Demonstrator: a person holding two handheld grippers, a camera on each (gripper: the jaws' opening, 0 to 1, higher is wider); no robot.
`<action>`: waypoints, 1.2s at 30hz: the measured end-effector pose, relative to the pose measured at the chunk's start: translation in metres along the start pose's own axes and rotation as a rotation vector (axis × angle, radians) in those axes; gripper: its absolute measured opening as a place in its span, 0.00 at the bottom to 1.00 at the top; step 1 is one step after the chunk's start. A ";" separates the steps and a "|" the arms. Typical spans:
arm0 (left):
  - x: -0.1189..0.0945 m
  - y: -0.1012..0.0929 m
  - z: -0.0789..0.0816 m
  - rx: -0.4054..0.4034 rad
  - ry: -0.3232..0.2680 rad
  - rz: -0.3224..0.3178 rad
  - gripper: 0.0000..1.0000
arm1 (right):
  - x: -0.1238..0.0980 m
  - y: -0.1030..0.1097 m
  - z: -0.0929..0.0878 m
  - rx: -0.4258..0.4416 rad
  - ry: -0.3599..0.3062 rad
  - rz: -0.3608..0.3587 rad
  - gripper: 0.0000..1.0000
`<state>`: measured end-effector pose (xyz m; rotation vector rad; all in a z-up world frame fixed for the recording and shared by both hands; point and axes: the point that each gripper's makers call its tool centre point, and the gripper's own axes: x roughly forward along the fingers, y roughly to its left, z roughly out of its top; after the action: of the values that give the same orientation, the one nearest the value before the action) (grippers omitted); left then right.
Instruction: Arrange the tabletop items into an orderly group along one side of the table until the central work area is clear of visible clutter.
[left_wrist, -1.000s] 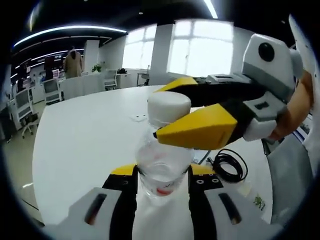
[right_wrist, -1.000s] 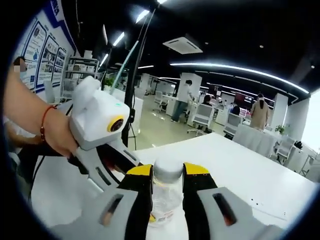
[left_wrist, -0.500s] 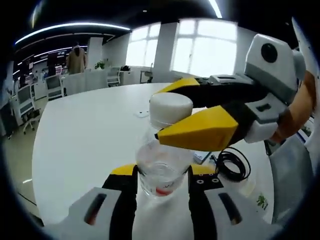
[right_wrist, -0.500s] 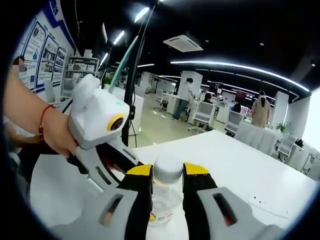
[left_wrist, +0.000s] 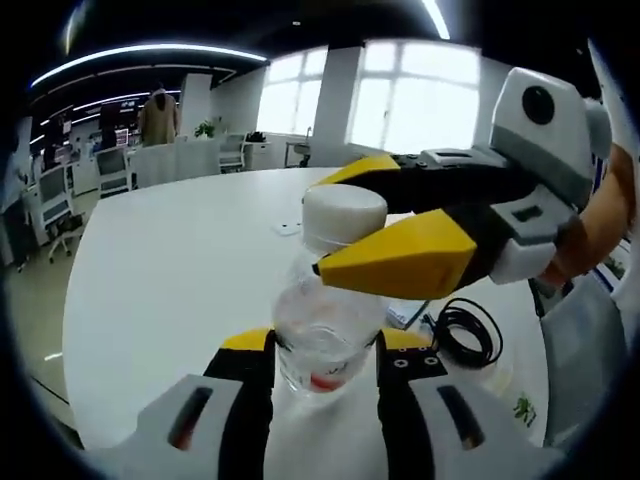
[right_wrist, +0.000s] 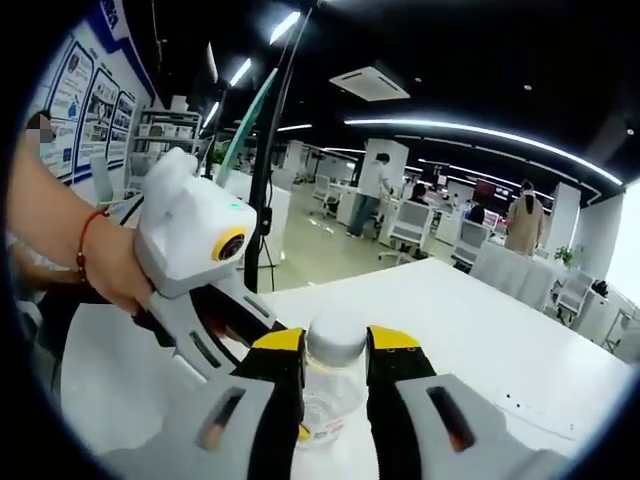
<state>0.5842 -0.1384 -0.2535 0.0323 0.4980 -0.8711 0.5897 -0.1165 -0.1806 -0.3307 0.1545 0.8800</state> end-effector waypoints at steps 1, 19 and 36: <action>0.000 0.000 0.000 -0.006 0.001 -0.001 0.39 | 0.000 0.000 0.000 0.001 0.000 0.002 0.21; 0.001 -0.002 0.006 -0.025 -0.015 -0.003 0.42 | -0.004 -0.003 -0.002 0.032 0.009 -0.005 0.22; -0.001 -0.004 0.009 -0.016 -0.014 0.006 0.44 | -0.007 -0.005 -0.004 0.047 0.017 -0.004 0.22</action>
<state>0.5848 -0.1427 -0.2442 0.0131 0.4916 -0.8614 0.5894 -0.1260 -0.1817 -0.2947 0.1894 0.8682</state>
